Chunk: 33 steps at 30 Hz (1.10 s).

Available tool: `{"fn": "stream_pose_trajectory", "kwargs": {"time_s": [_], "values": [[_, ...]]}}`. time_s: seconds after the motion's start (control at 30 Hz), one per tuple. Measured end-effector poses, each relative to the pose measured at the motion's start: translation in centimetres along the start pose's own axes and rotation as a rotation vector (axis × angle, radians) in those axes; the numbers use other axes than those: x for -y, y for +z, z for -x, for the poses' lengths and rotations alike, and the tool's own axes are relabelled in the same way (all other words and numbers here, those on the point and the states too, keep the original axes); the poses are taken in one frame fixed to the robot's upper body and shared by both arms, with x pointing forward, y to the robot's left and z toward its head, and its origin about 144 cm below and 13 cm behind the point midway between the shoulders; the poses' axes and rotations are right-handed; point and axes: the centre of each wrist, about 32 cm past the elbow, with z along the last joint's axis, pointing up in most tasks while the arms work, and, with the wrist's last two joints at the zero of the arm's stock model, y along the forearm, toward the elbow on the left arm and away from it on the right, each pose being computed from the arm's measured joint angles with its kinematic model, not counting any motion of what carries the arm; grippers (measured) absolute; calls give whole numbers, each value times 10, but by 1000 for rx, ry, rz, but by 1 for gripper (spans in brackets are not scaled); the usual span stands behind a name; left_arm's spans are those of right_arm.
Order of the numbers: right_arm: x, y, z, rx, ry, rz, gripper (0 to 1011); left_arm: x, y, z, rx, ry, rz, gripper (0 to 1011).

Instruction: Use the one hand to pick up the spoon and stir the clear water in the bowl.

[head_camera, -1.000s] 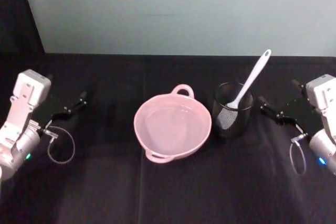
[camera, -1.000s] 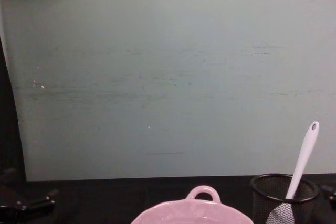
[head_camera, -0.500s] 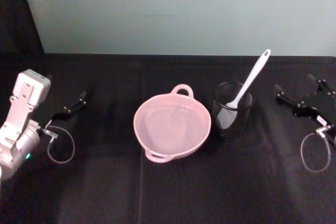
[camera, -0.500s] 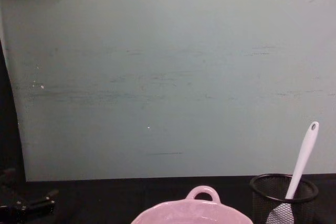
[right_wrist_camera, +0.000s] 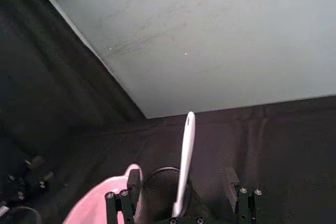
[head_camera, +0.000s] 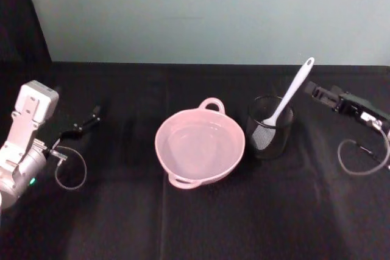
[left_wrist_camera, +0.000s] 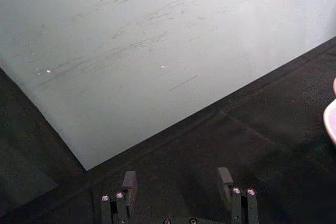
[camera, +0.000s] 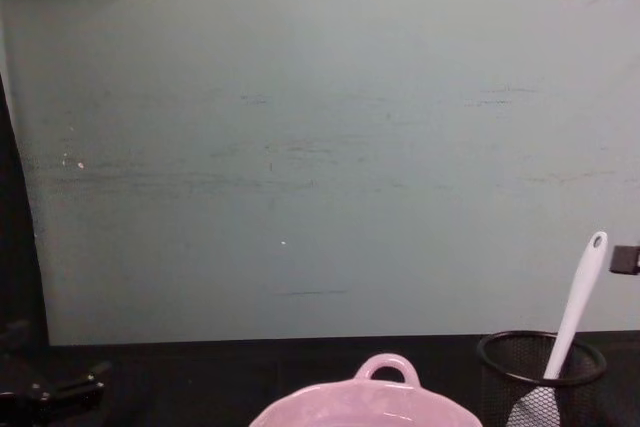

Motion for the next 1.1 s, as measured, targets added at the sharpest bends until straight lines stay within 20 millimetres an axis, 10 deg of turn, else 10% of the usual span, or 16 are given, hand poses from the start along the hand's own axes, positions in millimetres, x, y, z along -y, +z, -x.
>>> {"fn": "stream_pose_trajectory", "kwargs": {"time_s": [1.1], "values": [[-60,3,-9,-27,22,27,1002,0,0,0,0,0,0,1011]]}}
